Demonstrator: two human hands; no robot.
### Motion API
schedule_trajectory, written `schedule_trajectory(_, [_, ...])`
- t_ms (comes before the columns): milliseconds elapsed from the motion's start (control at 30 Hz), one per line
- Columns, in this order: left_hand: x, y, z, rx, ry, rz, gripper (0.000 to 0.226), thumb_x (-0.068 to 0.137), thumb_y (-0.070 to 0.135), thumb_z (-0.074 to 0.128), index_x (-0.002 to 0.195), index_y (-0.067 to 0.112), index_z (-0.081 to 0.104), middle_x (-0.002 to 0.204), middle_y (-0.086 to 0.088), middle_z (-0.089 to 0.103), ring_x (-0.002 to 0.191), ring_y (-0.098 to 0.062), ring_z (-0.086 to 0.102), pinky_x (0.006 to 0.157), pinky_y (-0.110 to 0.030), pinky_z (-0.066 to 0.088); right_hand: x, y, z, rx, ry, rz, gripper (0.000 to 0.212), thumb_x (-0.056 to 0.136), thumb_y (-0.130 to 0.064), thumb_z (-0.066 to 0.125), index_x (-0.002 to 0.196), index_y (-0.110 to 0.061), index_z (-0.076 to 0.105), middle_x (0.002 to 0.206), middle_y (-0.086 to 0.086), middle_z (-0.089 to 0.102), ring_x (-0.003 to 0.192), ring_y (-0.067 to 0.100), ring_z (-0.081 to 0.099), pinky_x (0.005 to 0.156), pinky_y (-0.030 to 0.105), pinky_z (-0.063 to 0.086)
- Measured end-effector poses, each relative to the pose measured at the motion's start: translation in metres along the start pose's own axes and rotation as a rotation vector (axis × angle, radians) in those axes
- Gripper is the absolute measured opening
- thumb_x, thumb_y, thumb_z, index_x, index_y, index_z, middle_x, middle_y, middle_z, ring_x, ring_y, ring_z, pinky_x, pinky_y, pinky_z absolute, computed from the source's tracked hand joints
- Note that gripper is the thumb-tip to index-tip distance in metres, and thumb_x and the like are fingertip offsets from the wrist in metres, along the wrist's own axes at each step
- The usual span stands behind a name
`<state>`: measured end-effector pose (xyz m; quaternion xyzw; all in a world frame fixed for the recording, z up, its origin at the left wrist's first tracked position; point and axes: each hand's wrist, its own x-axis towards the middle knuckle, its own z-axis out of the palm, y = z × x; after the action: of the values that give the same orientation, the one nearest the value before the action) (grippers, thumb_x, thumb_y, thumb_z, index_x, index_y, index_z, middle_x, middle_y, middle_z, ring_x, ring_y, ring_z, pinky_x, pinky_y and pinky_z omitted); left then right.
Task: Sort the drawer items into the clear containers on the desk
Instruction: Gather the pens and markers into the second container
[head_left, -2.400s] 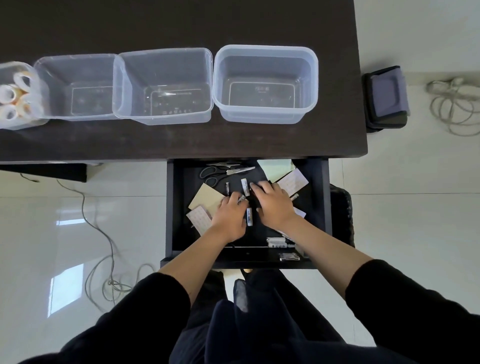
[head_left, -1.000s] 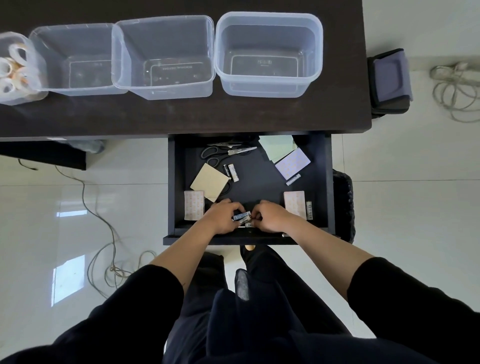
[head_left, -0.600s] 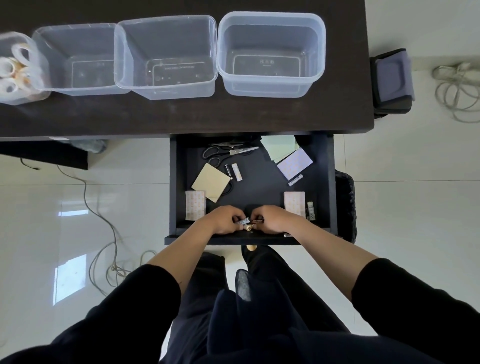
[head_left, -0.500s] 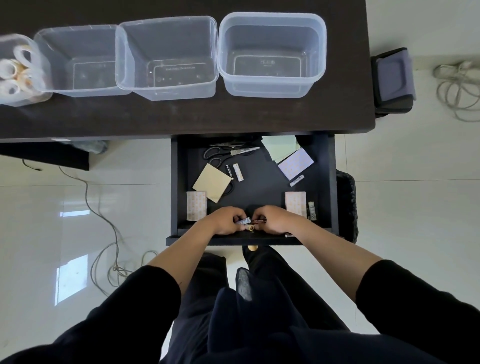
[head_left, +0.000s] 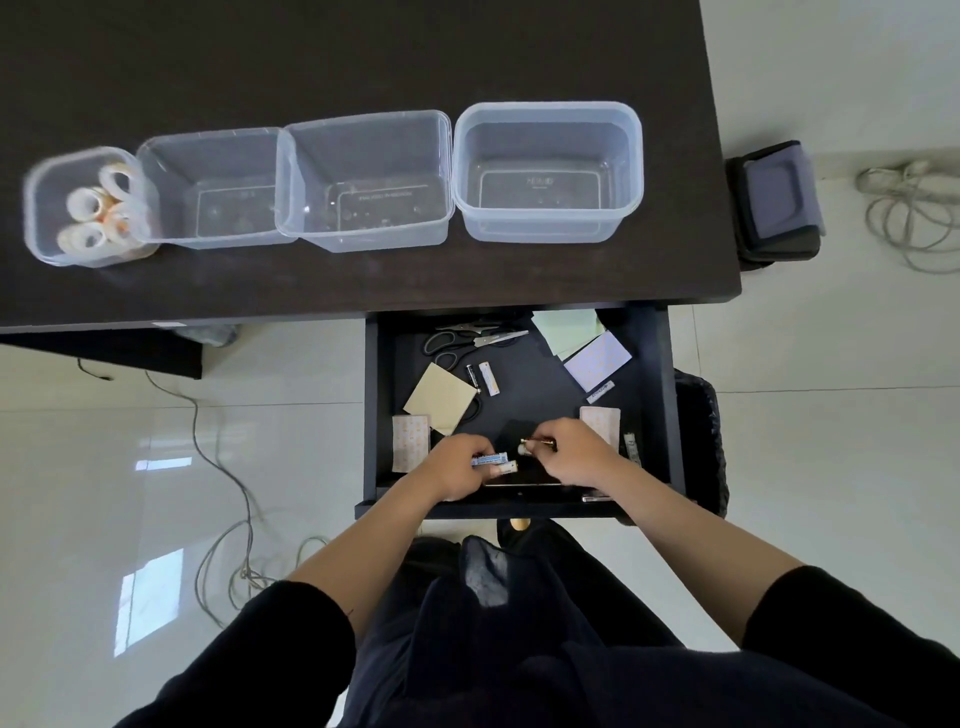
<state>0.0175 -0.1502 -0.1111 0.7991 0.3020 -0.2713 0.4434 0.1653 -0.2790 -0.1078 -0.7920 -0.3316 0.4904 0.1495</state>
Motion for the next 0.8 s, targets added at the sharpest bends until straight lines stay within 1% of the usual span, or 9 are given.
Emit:
schedule_trajectory(167, [-0.012,0.010,-0.023,-0.071,0.131,0.030,0.017,0.089,0.026,0.063,0.094,0.010,0.065,0.085,-0.002,0.059,0.078,-0.015,0.051,0.063,-0.025,0.035,-0.006,-0.016,-0.012,-0.026,0.127,-0.082,0.020,0.094,-0.028,0.054,0.093,-0.014,0.068,0.078,-0.001,0.063,0.069,0.018,0.056,0.060,0.027,0.040])
schedule_trajectory(233, [-0.017,0.012,-0.037,-0.060,0.171,0.054,0.017,0.089,0.028,0.062,0.095,0.012,0.066,0.089,-0.004,0.063,0.081,-0.016,0.053,0.066,-0.026,0.037,-0.008,-0.028,-0.018,-0.031,0.178,-0.120,0.020,0.094,-0.028,0.053,0.089,-0.013,0.066,0.076,0.003,0.065,0.068,0.021,0.057,0.060,0.030,0.042])
schedule_trajectory(300, [-0.022,0.012,-0.055,-0.065,0.202,0.075,0.016,0.089,0.029,0.062,0.092,0.013,0.066,0.086,-0.002,0.063,0.080,-0.017,0.055,0.067,-0.027,0.040,-0.009,-0.044,-0.022,-0.031,0.230,-0.156,0.020,0.094,-0.027,0.053,0.084,-0.014,0.064,0.069,0.000,0.059,0.065,0.019,0.053,0.058,0.029,0.039])
schedule_trajectory(367, [-0.030,0.009,-0.075,-0.061,0.225,0.097,0.015,0.089,0.029,0.062,0.089,0.014,0.065,0.082,0.002,0.060,0.076,-0.015,0.055,0.062,-0.022,0.039,-0.009,-0.065,-0.024,-0.038,0.278,-0.181,0.022,0.095,-0.027,0.052,0.082,-0.013,0.063,0.067,-0.002,0.056,0.064,0.018,0.050,0.059,0.030,0.039])
schedule_trajectory(433, [-0.040,0.001,-0.097,-0.036,0.261,0.121,0.017,0.090,0.029,0.061,0.092,0.013,0.066,0.082,0.004,0.059,0.075,-0.012,0.053,0.058,-0.017,0.036,-0.007,-0.091,-0.023,-0.056,0.311,-0.206,0.024,0.095,-0.028,0.052,0.081,-0.012,0.063,0.069,-0.002,0.057,0.066,0.018,0.051,0.060,0.032,0.040])
schedule_trajectory(500, [-0.054,-0.013,-0.121,-0.025,0.297,0.131,0.018,0.090,0.030,0.060,0.096,0.014,0.066,0.083,0.005,0.059,0.075,-0.011,0.052,0.056,-0.015,0.035,-0.004,-0.122,-0.018,-0.060,0.331,-0.246,0.025,0.095,-0.029,0.051,0.076,-0.015,0.059,0.066,-0.007,0.054,0.066,0.016,0.050,0.059,0.031,0.036])
schedule_trajectory(533, [-0.064,-0.022,-0.134,-0.018,0.313,0.132,0.017,0.091,0.030,0.059,0.095,0.015,0.065,0.081,0.005,0.059,0.072,-0.011,0.051,0.054,-0.015,0.034,-0.002,-0.139,-0.014,-0.057,0.340,-0.265,0.025,0.095,-0.029,0.051,0.076,-0.015,0.059,0.066,-0.007,0.053,0.066,0.015,0.050,0.059,0.030,0.035])
schedule_trajectory(633, [-0.091,-0.054,-0.173,-0.024,0.357,0.117,0.014,0.091,0.032,0.058,0.085,0.019,0.059,0.072,0.005,0.054,0.065,-0.011,0.048,0.052,-0.020,0.031,0.007,-0.192,0.001,-0.036,0.357,-0.310,0.026,0.096,-0.031,0.050,0.086,-0.012,0.066,0.072,-0.003,0.057,0.067,0.013,0.051,0.059,0.029,0.036])
schedule_trajectory(800, [-0.137,-0.116,-0.235,-0.036,0.468,0.098,0.023,0.088,0.033,0.062,0.074,0.018,0.054,0.067,0.003,0.051,0.065,-0.016,0.046,0.052,-0.022,0.030,0.028,-0.283,0.032,-0.059,0.397,-0.399,0.027,0.095,-0.032,0.050,0.088,-0.012,0.067,0.081,0.001,0.064,0.075,0.015,0.057,0.063,0.029,0.040])
